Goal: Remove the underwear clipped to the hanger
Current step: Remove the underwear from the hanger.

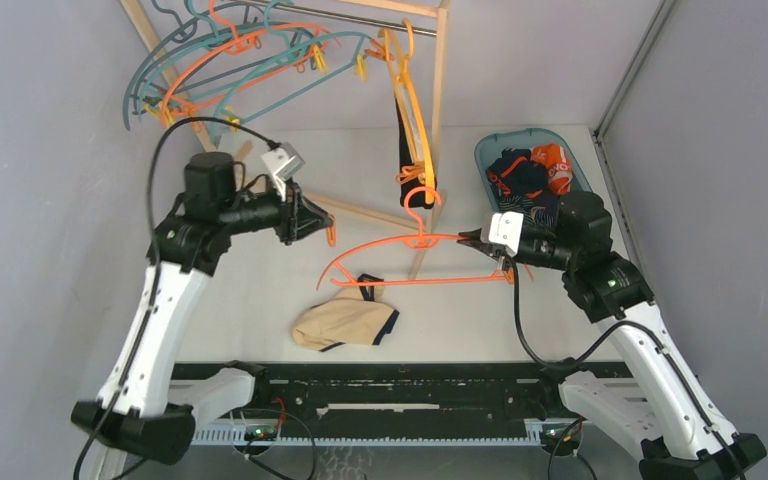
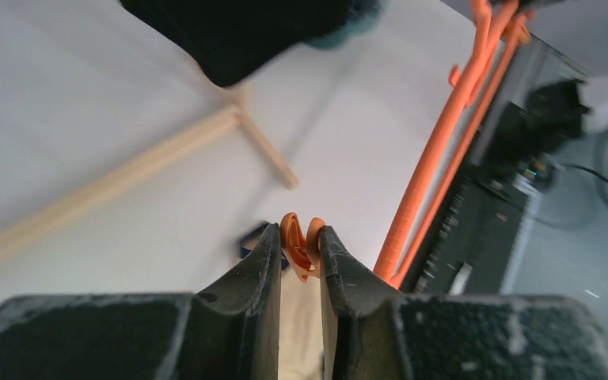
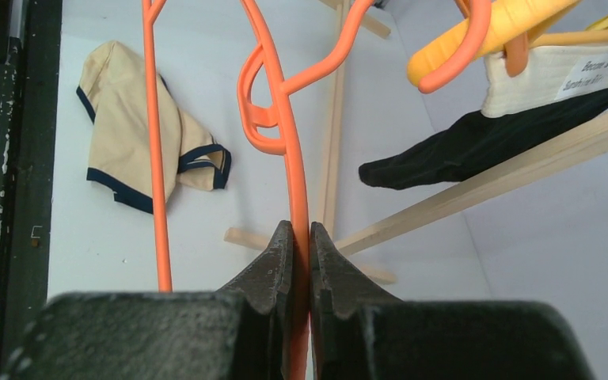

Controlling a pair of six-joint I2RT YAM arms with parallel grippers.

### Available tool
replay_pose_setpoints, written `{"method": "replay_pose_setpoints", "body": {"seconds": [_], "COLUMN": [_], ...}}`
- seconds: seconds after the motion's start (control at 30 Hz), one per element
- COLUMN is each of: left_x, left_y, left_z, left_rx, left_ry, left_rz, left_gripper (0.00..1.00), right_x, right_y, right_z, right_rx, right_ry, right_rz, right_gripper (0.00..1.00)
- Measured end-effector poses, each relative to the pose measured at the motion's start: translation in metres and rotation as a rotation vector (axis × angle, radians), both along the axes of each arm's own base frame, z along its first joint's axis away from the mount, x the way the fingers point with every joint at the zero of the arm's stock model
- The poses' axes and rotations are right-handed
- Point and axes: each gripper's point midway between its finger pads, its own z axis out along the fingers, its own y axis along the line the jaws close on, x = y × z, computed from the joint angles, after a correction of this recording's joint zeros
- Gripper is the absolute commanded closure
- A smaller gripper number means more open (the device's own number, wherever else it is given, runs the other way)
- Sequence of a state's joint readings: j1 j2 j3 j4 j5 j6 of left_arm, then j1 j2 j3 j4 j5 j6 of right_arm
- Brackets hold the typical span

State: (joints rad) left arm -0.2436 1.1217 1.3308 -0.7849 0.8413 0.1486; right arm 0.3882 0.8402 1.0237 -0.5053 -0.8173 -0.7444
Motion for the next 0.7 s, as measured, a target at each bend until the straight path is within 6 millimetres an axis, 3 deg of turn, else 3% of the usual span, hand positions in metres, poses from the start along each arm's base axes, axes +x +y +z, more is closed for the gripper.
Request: {"method": "replay_pose_setpoints", "body": {"seconds": [0.13,0.23,0.3,0.43,0.47,0.7], "left_x": [-0.001,-0.021,-0.036,-0.065,-0.07,-0.084], "left_y": [0.018,0.019,0.015,0.006,0.003,-0.005], "left_z": [0.045,0.068,0.072,0.063,0.053,0.021], "left_rx": [-0.007,-0.035,-0.054,-0.078,-0.076,-0.068], "left_ry": [-0.25,-0.379,-0.426,-0.47,-0.466,-0.44], "left_rz": [0.109,0.068,0.008,-0.149,-0.2,-0.337], "left_gripper": [1.0,1.0,1.0,1.0,1.0,1.0], "right_x": [0.003,0.009,0.01,0.012,0.012,0.012], "right_y": [-0.002,-0.002,-0.002,0.001,0.002,0.002], "right_z": [-0.006,-0.009,-0.012,-0.017,-0.018,-0.013], "right_rx": [-0.004,0.004,0.012,0.034,0.04,0.096], "right_ry": [0.041,0.088,0.126,0.213,0.234,0.312], "right_rz": [-0.023,-0.056,-0.069,-0.089,-0.094,-0.115], "right_gripper": [1.0,1.0,1.0,1.0,1.0,1.0]}}
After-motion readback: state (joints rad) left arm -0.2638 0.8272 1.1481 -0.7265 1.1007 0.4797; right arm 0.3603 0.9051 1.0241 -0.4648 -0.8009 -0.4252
